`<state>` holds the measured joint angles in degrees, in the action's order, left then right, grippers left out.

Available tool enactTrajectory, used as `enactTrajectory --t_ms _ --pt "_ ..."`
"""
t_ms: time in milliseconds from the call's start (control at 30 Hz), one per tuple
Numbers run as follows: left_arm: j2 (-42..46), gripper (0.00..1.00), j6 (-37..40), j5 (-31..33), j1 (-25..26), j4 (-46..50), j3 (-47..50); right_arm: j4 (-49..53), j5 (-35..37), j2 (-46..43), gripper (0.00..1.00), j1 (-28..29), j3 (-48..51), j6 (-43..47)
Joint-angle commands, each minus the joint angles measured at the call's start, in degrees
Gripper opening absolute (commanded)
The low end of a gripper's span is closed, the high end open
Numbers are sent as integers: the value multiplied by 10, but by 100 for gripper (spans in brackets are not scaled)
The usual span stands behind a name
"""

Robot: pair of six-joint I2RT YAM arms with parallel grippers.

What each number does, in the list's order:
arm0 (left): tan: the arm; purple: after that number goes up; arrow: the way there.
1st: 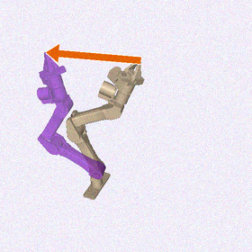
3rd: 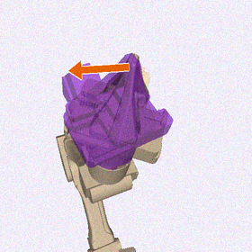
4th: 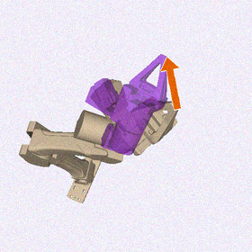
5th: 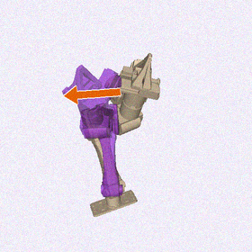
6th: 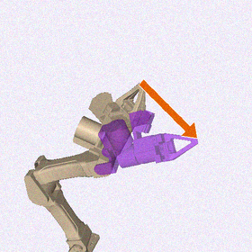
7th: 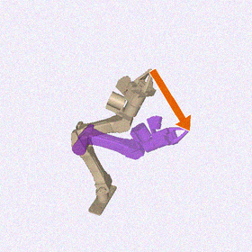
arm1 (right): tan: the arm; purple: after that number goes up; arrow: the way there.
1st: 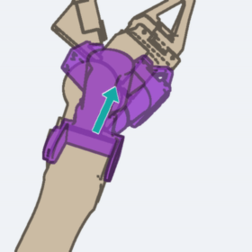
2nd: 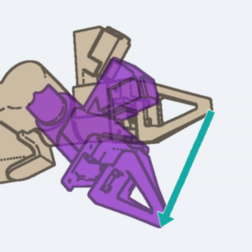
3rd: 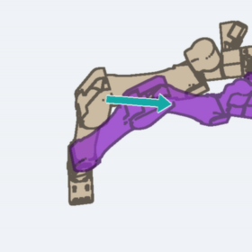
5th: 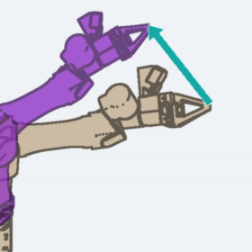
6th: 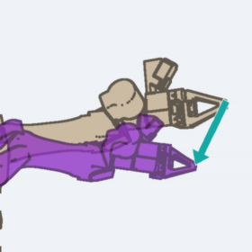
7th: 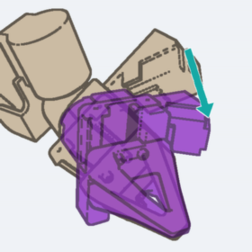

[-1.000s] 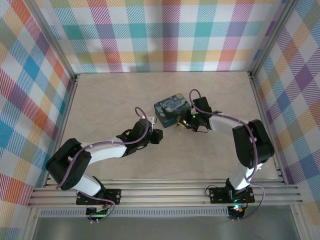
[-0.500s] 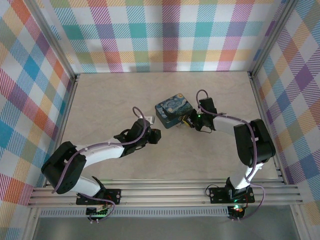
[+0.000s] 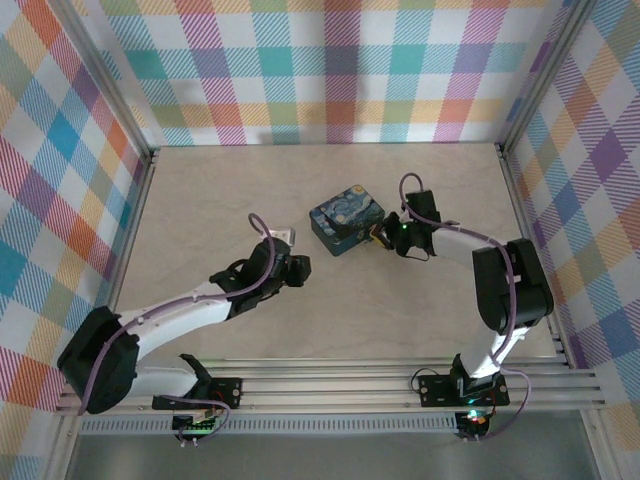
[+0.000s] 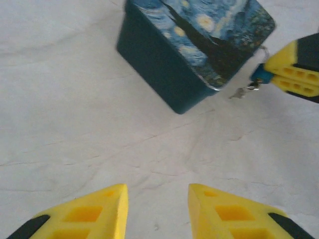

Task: Unlock a padlock with a key

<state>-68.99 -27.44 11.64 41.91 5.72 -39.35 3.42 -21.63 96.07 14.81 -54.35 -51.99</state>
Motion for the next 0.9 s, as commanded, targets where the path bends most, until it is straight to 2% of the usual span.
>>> enactTrajectory --t_ms 0,100,200,233,267,300,500,700,867 --pt "40 44 21 68 -23 96 -24 55 -23 -45 0 -8 -31 51" --pt "64 56 35 90 -42 161 -37 96 -29 -66 0 -11 -37 77" --pt "68 75 47 91 -60 207 -58 128 -38 -88 0 -15 -43 99" --pt "66 83 50 90 -63 222 -66 143 -42 -93 0 -15 -48 111" --pt "65 95 48 93 -67 237 -75 160 -46 -96 0 -15 -54 124" --pt "62 100 42 94 -71 249 -81 172 -49 -98 0 -15 -59 133" --pt "59 100 -24 96 -97 312 -94 193 -62 -107 0 14 -58 144" --pt "67 100 -84 99 -106 380 -93 205 -44 -69 0 132 -83 164" --pt "78 100 -132 63 -116 403 -64 196 -55 -1 2 232 -106 170"
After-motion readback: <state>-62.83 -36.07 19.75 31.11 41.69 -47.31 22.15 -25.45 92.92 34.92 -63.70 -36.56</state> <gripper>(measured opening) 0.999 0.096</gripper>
